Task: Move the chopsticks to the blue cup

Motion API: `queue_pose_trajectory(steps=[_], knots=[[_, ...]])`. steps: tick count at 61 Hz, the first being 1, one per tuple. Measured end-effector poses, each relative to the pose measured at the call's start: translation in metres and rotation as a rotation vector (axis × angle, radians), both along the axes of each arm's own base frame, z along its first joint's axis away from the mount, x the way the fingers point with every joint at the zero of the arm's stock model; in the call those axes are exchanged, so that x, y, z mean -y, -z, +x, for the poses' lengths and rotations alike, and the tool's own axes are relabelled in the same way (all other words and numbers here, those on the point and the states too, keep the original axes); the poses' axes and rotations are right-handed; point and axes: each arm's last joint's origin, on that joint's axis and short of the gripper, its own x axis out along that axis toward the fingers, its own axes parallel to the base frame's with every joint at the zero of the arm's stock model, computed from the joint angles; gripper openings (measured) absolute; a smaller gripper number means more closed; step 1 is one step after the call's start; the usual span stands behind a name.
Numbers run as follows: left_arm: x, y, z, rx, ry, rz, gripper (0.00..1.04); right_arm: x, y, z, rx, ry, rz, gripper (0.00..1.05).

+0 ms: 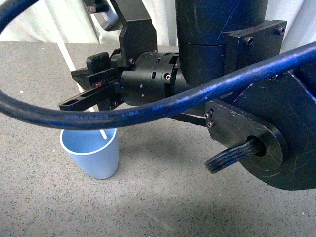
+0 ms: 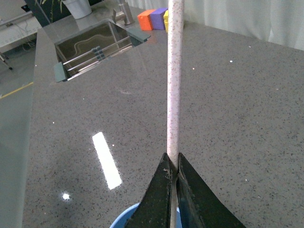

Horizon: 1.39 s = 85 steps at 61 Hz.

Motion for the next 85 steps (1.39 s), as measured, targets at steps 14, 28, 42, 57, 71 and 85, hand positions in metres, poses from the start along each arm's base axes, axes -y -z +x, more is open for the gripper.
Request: queue_pose_trajectory(steps=[14,28,42,57,71,85], knots=[[0.0,0.0,0.0,0.0,0.0,0.0,0.98,0.0,0.005,-0.001,-0.003,-0.006,-0.037,0.01],[0.0,0.0,0.0,0.0,0.0,0.0,0.98,0.0,0.006,-0.002,0.006,-0.02,-0.046,0.29],[0.0,0.0,0.0,0.0,0.0,0.0,0.98,0.002,0.005,-0.003,0.036,0.005,-0.028,0.81],[0.0,0.0,0.0,0.0,0.0,0.0,0.98,0.044,-0.021,-0.012,-0.022,0.162,0.044,0.95],[0.0,0.0,0.0,0.0,0.0,0.0,0.98,0.102,-0.037,-0.035,-0.131,0.337,-0.089,0.95],[0.0,0.0,0.0,0.0,0.0,0.0,0.98,0.159,-0.035,-0.067,-0.15,0.585,-0.288,0.95]])
